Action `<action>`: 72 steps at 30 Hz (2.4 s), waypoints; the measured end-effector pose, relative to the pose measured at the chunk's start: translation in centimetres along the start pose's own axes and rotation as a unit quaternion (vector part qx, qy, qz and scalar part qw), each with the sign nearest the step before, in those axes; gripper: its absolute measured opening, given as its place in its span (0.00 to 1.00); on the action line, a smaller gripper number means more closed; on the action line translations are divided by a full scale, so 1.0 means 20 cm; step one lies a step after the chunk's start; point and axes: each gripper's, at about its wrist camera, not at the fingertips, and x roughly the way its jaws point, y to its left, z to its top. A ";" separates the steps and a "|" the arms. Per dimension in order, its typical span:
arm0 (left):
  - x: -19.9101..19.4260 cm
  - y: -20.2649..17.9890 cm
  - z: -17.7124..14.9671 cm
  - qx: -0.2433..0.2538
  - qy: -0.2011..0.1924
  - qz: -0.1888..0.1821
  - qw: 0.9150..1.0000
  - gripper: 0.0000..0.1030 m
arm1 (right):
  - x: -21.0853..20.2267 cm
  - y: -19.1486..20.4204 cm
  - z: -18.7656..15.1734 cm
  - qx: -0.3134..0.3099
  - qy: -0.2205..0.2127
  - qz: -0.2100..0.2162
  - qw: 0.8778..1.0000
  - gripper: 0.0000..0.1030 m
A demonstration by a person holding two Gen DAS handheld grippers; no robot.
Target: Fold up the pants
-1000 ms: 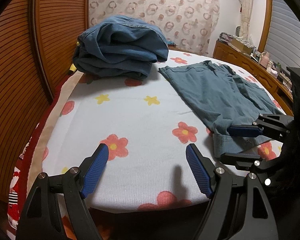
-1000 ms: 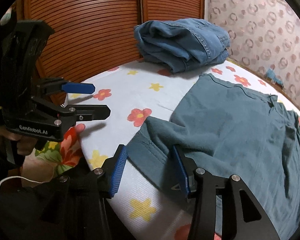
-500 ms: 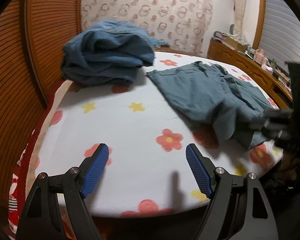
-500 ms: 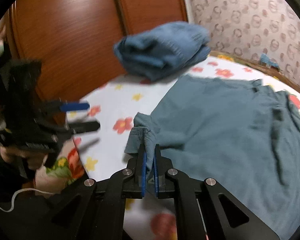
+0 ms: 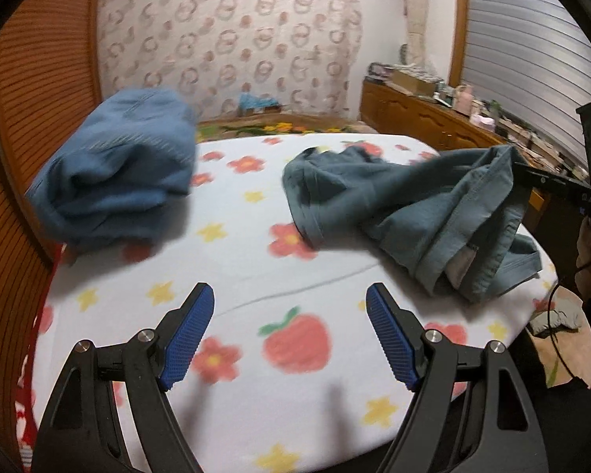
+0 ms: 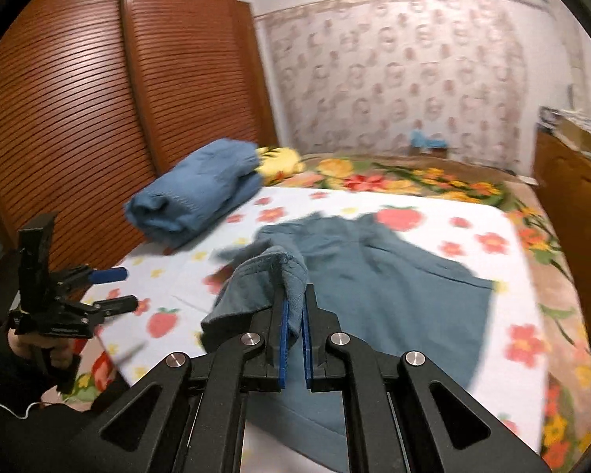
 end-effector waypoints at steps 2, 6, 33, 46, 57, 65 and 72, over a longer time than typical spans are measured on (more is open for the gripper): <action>0.02 -0.06 0.03 0.010 0.000 -0.013 1.000 0.78 | -0.04 -0.03 -0.03 0.006 0.002 -0.021 1.000 0.06; 0.06 -0.17 0.07 0.033 0.003 -0.035 0.999 0.78 | -0.12 -0.03 -0.11 0.016 0.010 -0.063 0.998 0.06; 0.28 -0.67 0.09 0.139 0.073 -0.145 0.977 0.06 | -0.16 -0.18 -0.22 0.066 0.071 -0.122 0.988 0.25; 0.21 -0.69 0.02 0.144 0.084 -0.126 0.978 0.12 | -0.19 -0.22 -0.23 0.073 0.063 -0.118 0.988 0.25; 0.19 -0.77 0.04 0.160 0.075 -0.146 0.973 0.52 | -0.20 -0.20 -0.22 0.073 0.058 -0.112 0.989 0.25; 0.31 -0.84 0.04 0.177 0.095 -0.115 0.973 0.59 | -0.19 -0.18 -0.22 0.067 0.058 -0.107 0.990 0.26; 0.28 -0.82 0.03 0.172 0.073 -0.090 0.978 0.59 | -0.17 -0.17 -0.23 0.062 0.064 -0.108 0.990 0.35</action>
